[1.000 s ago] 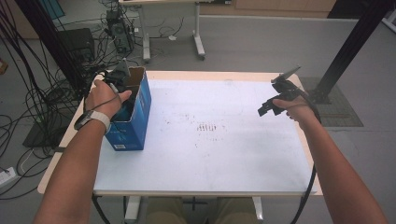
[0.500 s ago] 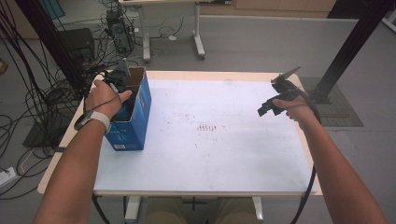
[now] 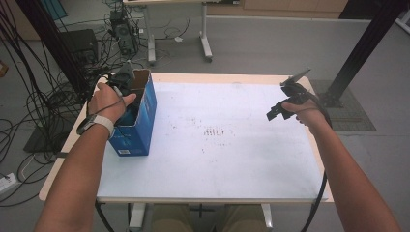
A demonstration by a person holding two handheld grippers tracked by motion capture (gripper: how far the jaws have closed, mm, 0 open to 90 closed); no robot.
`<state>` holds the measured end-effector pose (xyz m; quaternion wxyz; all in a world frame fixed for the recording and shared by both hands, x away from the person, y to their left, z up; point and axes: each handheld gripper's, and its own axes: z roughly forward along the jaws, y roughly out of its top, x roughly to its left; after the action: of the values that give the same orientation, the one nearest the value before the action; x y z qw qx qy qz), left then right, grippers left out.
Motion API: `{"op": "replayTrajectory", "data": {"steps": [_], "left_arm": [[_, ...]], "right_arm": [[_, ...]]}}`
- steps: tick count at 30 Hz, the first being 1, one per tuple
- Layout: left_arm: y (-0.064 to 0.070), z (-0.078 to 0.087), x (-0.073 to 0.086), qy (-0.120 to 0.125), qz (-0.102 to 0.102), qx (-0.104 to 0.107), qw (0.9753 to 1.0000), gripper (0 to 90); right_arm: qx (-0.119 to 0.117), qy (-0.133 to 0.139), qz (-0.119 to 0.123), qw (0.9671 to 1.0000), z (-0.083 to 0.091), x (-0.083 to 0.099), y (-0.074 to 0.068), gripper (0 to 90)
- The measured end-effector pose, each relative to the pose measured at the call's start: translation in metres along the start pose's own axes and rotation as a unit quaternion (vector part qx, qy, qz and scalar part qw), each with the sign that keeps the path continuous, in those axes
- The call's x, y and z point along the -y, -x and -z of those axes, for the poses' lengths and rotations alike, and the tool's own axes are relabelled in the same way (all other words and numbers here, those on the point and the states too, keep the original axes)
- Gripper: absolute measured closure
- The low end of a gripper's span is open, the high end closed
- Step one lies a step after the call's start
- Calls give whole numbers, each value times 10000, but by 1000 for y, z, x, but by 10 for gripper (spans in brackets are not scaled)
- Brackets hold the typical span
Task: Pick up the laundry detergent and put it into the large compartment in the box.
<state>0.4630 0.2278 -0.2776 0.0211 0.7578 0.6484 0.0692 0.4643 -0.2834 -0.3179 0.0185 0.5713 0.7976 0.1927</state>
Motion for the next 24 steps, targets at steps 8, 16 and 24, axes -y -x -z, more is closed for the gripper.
{"op": "replayTrajectory", "data": {"steps": [8,16,24], "left_arm": [[1,0,0,33,-12,-8,10000,370],[3,-1,0,28,-184,181,9997,312],[3,-1,1,-18,-232,129,9996,271]], "right_arm": [[-3,6,-2,10000,0,0,0,84],[-15,12,6,10000,0,0,0,84],[-50,-49,74,9999,-3,-1,-4,84]]}}
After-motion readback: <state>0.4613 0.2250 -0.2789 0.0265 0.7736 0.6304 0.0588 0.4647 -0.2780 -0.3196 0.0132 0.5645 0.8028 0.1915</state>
